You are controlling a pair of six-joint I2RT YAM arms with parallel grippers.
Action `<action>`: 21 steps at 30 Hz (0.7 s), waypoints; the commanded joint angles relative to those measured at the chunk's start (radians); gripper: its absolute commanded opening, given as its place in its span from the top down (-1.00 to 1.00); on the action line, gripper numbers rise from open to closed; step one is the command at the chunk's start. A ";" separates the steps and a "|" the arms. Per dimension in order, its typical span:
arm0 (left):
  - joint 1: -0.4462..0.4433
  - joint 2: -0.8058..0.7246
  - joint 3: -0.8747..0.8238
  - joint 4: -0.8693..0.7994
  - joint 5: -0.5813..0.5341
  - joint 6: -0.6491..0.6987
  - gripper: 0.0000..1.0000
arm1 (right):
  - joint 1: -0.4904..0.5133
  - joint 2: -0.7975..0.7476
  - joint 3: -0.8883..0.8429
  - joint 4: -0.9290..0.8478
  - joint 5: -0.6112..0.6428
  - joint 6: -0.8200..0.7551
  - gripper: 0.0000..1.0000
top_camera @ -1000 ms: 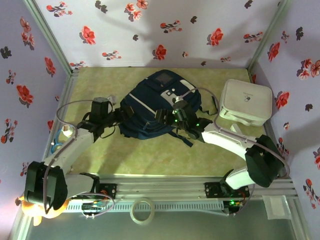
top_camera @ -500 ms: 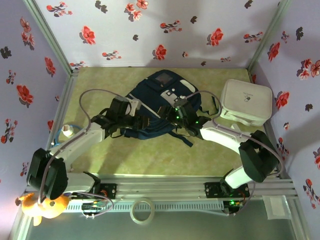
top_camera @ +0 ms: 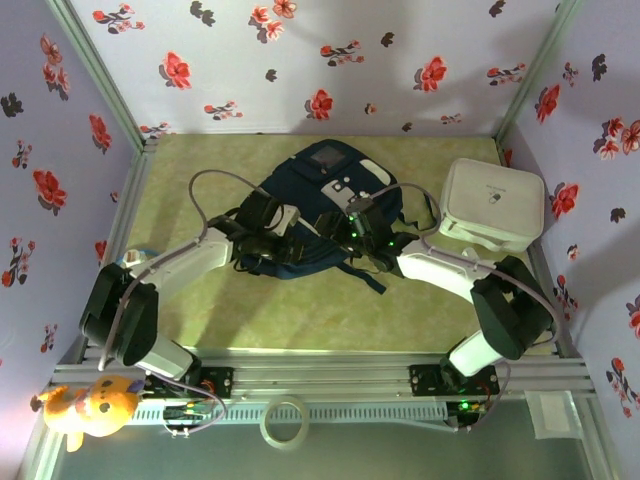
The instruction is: Pack the student bag
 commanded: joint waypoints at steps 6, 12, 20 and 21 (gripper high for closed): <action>-0.005 0.020 0.031 -0.038 -0.034 0.018 0.73 | -0.010 0.019 0.025 0.035 -0.026 0.020 -0.36; -0.004 0.010 0.027 -0.018 -0.034 0.022 1.00 | -0.010 0.041 -0.010 0.137 -0.047 0.103 -0.22; -0.004 -0.012 0.023 -0.016 -0.041 0.032 1.00 | -0.010 0.109 -0.009 0.211 -0.057 0.181 0.02; -0.004 -0.016 0.023 -0.018 -0.047 0.032 1.00 | -0.010 0.113 -0.008 0.202 -0.049 0.186 0.03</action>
